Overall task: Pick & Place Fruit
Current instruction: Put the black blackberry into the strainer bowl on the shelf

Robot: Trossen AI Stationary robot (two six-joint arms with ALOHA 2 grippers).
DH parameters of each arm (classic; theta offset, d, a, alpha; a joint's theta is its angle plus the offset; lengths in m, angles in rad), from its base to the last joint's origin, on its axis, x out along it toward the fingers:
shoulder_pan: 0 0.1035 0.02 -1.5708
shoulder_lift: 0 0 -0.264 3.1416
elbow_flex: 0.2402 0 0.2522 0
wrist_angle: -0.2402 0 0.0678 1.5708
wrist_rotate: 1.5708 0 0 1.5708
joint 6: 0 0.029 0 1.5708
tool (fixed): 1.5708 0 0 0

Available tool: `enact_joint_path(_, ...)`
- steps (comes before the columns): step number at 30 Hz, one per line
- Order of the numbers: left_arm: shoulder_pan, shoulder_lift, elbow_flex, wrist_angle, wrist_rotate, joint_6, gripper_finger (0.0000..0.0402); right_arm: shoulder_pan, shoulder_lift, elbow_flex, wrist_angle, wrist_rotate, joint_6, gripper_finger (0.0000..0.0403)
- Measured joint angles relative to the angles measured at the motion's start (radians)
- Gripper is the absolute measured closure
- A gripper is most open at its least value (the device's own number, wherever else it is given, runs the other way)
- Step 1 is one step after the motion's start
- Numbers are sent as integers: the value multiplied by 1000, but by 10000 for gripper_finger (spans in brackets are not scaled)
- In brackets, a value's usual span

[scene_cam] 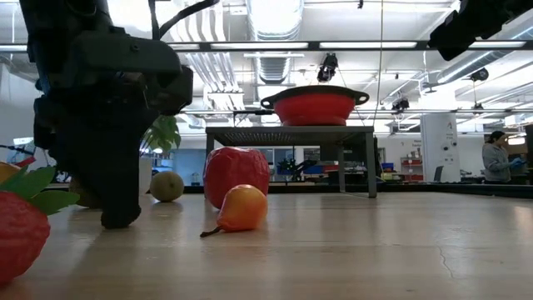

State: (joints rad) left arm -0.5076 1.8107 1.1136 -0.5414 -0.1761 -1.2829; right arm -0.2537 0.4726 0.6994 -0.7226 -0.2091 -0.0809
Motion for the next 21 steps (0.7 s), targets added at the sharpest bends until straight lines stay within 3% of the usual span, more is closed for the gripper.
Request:
enact_joint_path(7, 10, -57, 27, -21, -56, 74, 293, 0, 0, 0, 0, 0, 2, 394)
enact_joint_path(13, 41, -163, 49, -25, -181, 168, 298, 0, 0, 0, 0, 0, 0, 394)
enact_joint_path(21, 147, -311, 83, 73, -347, 507, 293, 0, 0, 0, 0, 0, 0, 394)
